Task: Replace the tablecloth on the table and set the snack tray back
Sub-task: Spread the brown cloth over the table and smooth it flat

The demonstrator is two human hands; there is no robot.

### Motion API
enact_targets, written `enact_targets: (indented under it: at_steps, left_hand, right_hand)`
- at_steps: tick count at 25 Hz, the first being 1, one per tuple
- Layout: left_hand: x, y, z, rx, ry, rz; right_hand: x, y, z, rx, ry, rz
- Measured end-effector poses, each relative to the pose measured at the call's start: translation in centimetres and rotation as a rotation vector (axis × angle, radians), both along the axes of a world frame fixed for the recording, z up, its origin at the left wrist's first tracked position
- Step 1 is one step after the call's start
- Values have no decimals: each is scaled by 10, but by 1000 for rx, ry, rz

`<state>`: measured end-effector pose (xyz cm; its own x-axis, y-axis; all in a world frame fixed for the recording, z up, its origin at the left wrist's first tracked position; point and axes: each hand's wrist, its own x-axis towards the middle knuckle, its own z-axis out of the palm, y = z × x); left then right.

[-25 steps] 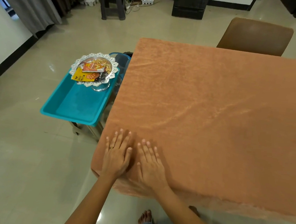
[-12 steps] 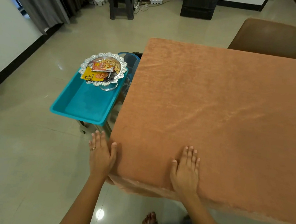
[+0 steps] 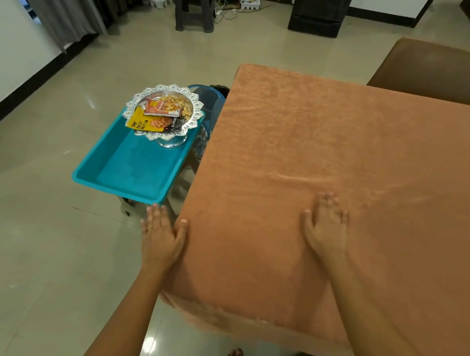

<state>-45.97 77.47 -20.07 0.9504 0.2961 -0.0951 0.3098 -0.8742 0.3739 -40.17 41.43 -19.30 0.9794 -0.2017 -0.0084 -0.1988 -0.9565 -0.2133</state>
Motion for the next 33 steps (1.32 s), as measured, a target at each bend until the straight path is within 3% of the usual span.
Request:
enact_targets:
  at_steps: [2,4,8,11,13,15,17,18,21,25,27,30,33]
  left_hand:
    - [-5,2,6,-55,-96,24]
    - [10,-10,18,-111,-203,-145]
    - [60,-58,47,-201,-245,-311]
    - [86,-76,57,-316,-184,-379]
    - [92,-76,52,-311,-102,-490]
    - [87,-76,41,-185,6,-582]
    - [81,-75,27,0,77,-615]
    - [83,-70,20,81,74,-613]
    - [96,-37,3,160,27,-475]
    - [92,-10,7,-26,-51,13]
    - [61,-32,16,-128,-204,-91]
    - [-14,-70,16,-105,-126,-452]
    - [-38,-55,-5,103,-49,-399]
  right_hand:
    - [0,-27,8,34,41,-225]
    - [11,-3,10,55,47,-238]
    - [16,135,3,84,48,107]
    - [-5,214,8,-43,186,708]
    - [-31,216,17,63,155,936]
    - [-58,186,8,227,-75,649]
    - [-75,149,0,192,-129,278]
    - [-81,139,-4,153,-132,204]
    - [-84,142,-13,64,-17,263]
    - [-74,143,-9,63,-18,257]
    - [-76,138,-8,119,-43,229]
    - [-99,141,-6,129,-48,269]
    - [-116,161,-8,86,-3,403]
